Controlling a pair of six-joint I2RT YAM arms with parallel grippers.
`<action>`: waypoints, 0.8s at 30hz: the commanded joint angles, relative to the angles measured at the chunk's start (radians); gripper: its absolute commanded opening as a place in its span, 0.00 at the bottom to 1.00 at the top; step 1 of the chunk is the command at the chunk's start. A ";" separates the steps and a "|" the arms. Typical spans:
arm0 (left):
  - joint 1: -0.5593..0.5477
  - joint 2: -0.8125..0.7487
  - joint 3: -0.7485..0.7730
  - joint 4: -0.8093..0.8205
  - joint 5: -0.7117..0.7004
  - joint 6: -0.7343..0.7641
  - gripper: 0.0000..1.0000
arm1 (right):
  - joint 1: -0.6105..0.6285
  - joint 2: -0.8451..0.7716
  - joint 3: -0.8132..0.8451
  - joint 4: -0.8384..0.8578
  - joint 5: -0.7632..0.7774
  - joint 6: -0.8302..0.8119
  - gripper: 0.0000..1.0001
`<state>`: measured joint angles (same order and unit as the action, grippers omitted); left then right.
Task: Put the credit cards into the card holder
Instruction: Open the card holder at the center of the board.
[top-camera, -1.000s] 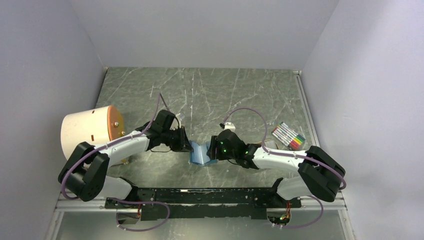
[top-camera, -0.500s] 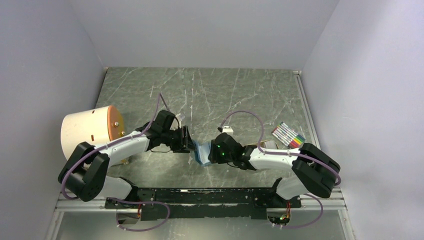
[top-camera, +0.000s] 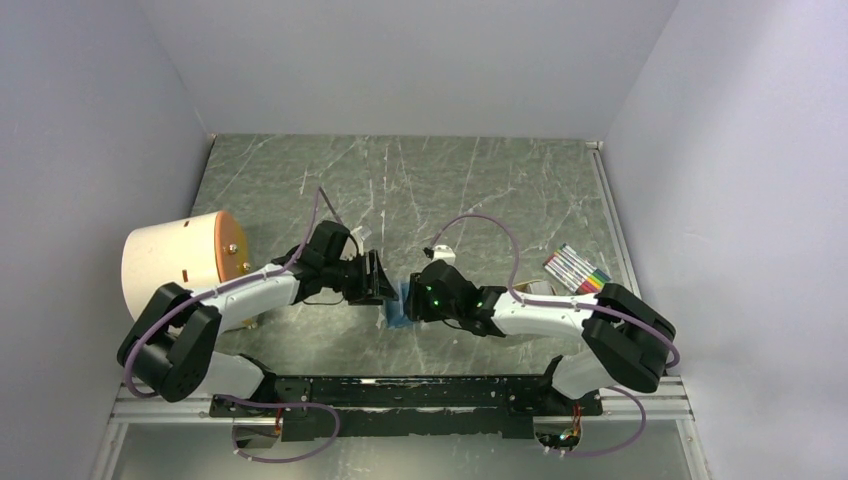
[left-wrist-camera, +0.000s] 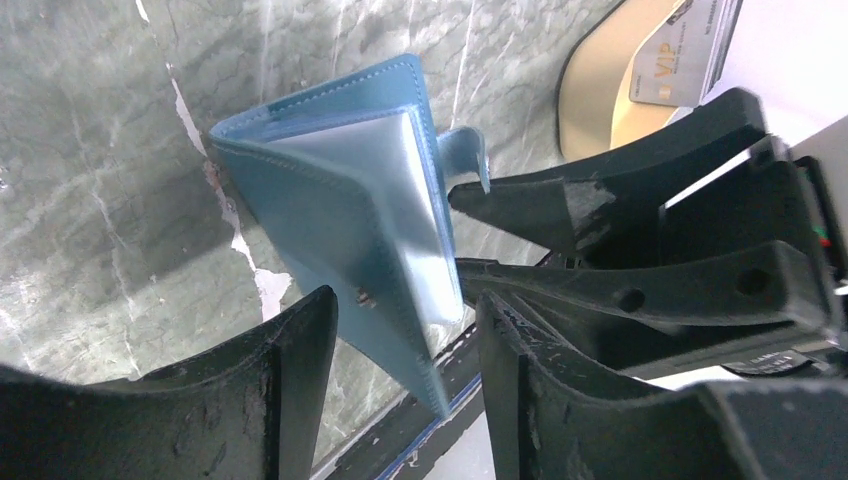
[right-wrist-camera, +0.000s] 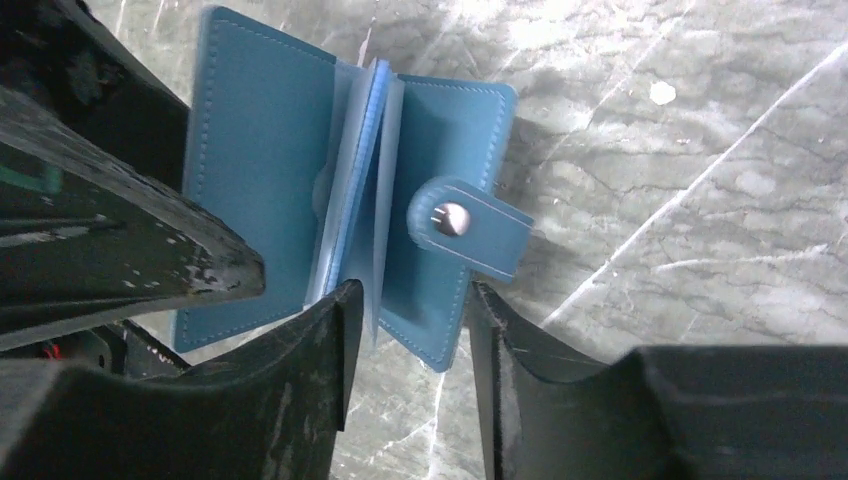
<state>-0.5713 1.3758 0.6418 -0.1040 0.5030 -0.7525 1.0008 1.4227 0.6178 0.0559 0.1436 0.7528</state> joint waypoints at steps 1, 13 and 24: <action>-0.005 0.024 -0.042 0.087 0.066 -0.015 0.59 | 0.006 0.009 0.009 0.029 0.015 -0.017 0.50; 0.000 0.010 -0.075 0.163 0.101 -0.035 0.62 | 0.007 0.080 0.039 0.106 -0.005 -0.006 0.57; 0.001 -0.011 -0.063 0.090 0.044 -0.026 0.55 | 0.007 0.063 -0.008 0.230 -0.030 0.020 0.61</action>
<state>-0.5701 1.3872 0.5732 0.0093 0.5724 -0.7849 1.0027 1.5127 0.6327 0.1474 0.1349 0.7502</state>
